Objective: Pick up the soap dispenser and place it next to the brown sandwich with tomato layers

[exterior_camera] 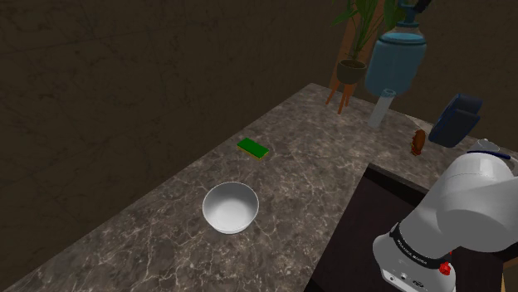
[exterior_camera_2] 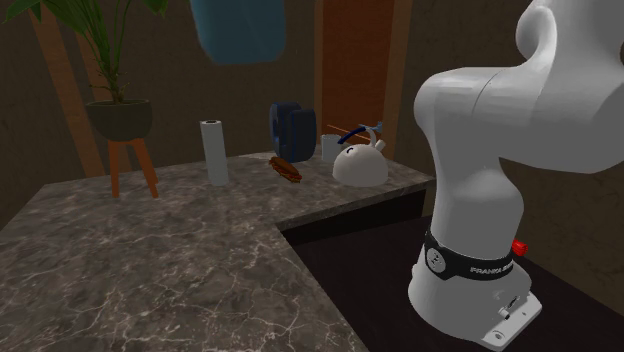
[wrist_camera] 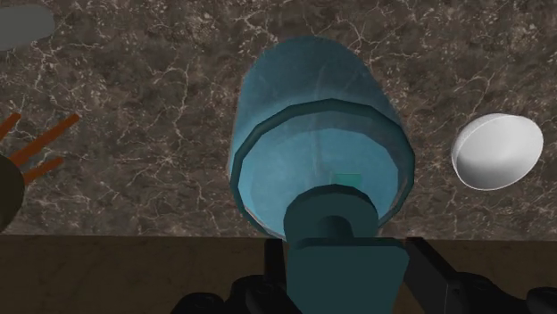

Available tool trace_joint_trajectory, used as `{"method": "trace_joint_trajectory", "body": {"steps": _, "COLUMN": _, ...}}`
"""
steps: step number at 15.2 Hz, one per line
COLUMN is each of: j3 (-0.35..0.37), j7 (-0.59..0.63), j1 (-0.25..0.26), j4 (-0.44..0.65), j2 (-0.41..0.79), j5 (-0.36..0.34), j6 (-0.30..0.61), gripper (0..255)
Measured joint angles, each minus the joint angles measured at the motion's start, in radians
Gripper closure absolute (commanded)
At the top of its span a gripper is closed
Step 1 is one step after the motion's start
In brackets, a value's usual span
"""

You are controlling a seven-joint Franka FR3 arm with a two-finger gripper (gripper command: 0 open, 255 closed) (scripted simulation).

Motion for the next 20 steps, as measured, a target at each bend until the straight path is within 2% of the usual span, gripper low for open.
{"method": "trace_joint_trajectory", "body": {"steps": 9, "j3": -0.192, "j7": -0.209, "j1": -0.003, "j4": 0.100, "j2": -0.001, "j5": -0.074, "j6": -0.069, "gripper": 255}}
{"method": "trace_joint_trajectory", "body": {"steps": 15, "j3": -0.362, "j7": -0.367, "j1": 0.036, "j4": 0.236, "j2": 0.052, "j5": -0.110, "j6": -0.116, "gripper": 255}}
{"method": "trace_joint_trajectory", "body": {"steps": 20, "j3": -0.532, "j7": -0.496, "j1": 0.106, "j4": 0.368, "j2": 0.110, "j5": -0.125, "j6": -0.151, "gripper": 255}}
